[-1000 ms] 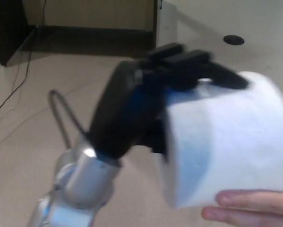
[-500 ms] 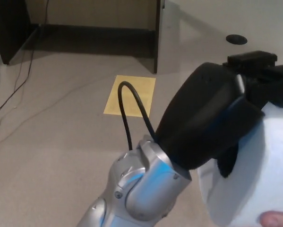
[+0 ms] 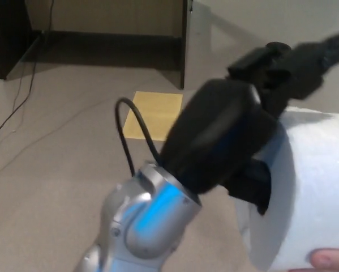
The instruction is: A person is holding a toilet paper roll and the robot extends its left hand to grab the roll by inserting its thumb into the gap in the middle and brings its hand down by its side. Then it extends its arm again to hand the toilet paper roll back to the person.
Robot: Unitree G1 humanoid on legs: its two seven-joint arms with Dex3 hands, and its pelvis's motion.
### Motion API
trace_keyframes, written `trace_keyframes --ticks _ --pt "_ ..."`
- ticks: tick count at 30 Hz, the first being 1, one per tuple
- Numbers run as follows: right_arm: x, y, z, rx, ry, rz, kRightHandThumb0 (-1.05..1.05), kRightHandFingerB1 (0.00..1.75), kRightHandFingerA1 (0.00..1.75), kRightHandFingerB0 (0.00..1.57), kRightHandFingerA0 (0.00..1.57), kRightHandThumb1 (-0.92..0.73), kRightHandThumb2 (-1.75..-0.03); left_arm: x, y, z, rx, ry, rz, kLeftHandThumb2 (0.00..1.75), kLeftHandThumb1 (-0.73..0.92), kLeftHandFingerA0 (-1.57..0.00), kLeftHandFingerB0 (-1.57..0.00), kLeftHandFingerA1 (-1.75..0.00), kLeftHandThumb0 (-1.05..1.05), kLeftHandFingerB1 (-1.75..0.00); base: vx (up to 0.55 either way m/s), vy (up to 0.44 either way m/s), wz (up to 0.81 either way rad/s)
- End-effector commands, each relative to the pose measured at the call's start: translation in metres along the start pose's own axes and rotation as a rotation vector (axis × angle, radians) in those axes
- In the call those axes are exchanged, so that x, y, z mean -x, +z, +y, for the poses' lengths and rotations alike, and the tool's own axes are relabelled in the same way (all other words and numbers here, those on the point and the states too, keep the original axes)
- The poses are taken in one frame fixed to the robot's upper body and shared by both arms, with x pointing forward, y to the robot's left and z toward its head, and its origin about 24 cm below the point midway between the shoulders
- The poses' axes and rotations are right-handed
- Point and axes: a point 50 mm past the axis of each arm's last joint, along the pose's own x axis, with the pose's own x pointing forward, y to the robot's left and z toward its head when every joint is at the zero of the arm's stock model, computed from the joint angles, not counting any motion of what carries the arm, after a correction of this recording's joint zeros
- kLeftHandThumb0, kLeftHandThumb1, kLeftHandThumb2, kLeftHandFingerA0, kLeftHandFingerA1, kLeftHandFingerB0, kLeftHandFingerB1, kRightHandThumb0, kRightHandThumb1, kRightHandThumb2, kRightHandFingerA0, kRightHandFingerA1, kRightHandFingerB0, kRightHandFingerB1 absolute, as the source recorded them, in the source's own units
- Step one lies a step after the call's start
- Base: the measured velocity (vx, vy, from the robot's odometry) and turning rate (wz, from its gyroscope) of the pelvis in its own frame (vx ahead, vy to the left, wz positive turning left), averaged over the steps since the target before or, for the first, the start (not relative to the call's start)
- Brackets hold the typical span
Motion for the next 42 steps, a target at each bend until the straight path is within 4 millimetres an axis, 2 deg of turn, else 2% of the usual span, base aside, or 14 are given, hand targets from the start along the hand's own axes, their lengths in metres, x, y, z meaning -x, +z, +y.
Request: trace_keyframes --ticks 1,2,8,9,13,14,19,25,27,29,34,38,39,42 --pt "0.000 -0.001 -0.002 -0.006 -0.001 0.010 -0.36 0.43 0.60 0.58 0.77 -0.66 -0.60 0.006 -0.008 0.012 0.029 -0.140 0.062 0.83 0.43 0.00 0.00 -0.03 -0.75 0.00 0.00 0.000 0.00" --pt "0.001 -0.003 0.000 0.001 0.004 0.012 -0.38 0.42 0.59 0.58 0.76 -0.66 -0.61 0.009 -0.009 0.015 0.030 -0.157 0.070 0.58 0.47 0.00 0.00 -0.05 -0.89 0.00 0.00 0.000 0.00" --pt "-0.003 0.003 -0.005 -0.007 -0.001 0.012 -0.36 0.43 0.63 0.59 0.80 -0.67 -0.60 0.011 -0.023 0.052 0.077 -0.259 0.104 0.54 0.44 0.00 0.00 -0.03 -0.75 0.00 0.00 0.000 0.00" --pt "-0.002 0.002 -0.005 -0.004 0.000 0.014 -0.36 0.43 0.64 0.59 0.80 -0.66 -0.60 0.013 -0.024 0.056 0.075 -0.268 0.110 0.80 0.40 0.00 0.00 -0.08 -0.68 0.00 0.00 0.000 0.00" --pt "-0.002 0.002 -0.006 -0.008 -0.002 0.011 -0.37 0.43 0.62 0.58 0.76 -0.66 -0.60 0.020 -0.028 0.074 0.089 -0.311 0.120 0.79 0.36 0.00 0.00 -0.12 -0.64 -0.05 0.00 0.000 0.00" --pt "-0.002 0.003 -0.005 -0.008 -0.001 0.013 -0.37 0.43 0.64 0.59 0.78 -0.66 -0.60 0.023 -0.031 0.078 0.097 -0.316 0.131 0.54 0.42 0.00 0.00 -0.23 -0.73 -0.09 0.00 0.000 0.00" --pt "-0.003 0.002 -0.006 -0.019 0.003 0.022 -0.37 0.43 0.63 0.58 0.76 -0.66 -0.60 0.046 -0.045 0.098 0.111 -0.316 0.224 0.77 0.38 0.00 0.00 -0.07 -0.62 -0.01 0.00 0.000 0.00" --pt "0.002 -0.009 -0.010 -0.001 -0.010 0.041 -0.36 0.43 0.64 0.58 0.80 -0.66 -0.60 0.122 -0.079 0.090 0.316 -0.172 0.437 0.54 0.37 -0.04 0.00 -0.29 -0.58 -0.16 0.00 0.000 0.00" --pt "0.003 -0.012 -0.013 -0.017 -0.013 0.053 -0.38 0.42 0.63 0.58 0.77 -0.66 -0.60 0.192 -0.104 0.064 0.432 -0.094 0.626 0.72 0.33 -0.02 0.00 -0.32 -0.48 -0.12 0.00 0.000 0.00" --pt "0.004 -0.012 -0.013 -0.015 -0.014 0.052 -0.38 0.42 0.63 0.58 0.78 -0.66 -0.60 0.216 -0.112 0.056 0.444 -0.044 0.702 0.68 0.31 -0.04 -0.02 -0.38 -0.43 -0.16 0.00 0.000 0.00" --pt "0.010 -0.024 -0.005 -0.056 -0.020 0.082 -0.38 0.43 0.61 0.59 0.78 -0.65 -0.60 0.326 -0.131 0.024 0.345 0.158 1.124 0.81 0.27 -0.03 0.00 -0.48 -0.20 -0.47 0.00 0.000 0.00" --pt "0.008 -0.021 -0.010 -0.058 -0.039 0.079 -0.36 0.43 0.61 0.60 0.79 -0.66 -0.60 0.367 -0.141 0.012 0.336 0.230 1.286 0.58 0.40 -0.18 -0.14 -0.37 -0.36 -0.31 0.00 0.000 0.00" --pt "0.008 -0.022 -0.009 -0.050 -0.035 0.079 -0.36 0.43 0.60 0.60 0.78 -0.66 -0.60 0.398 -0.139 0.000 0.291 0.195 1.408 0.87 0.37 -0.09 -0.06 -0.51 -0.15 -0.49 0.00 0.000 0.00" --pt "0.007 -0.019 -0.007 -0.052 -0.032 0.069 -0.36 0.43 0.57 0.60 0.76 -0.65 -0.60 0.422 -0.137 -0.006 0.153 0.091 1.525 0.87 0.34 -0.10 -0.09 -0.51 -0.19 -0.50 0.00 0.000 0.00"
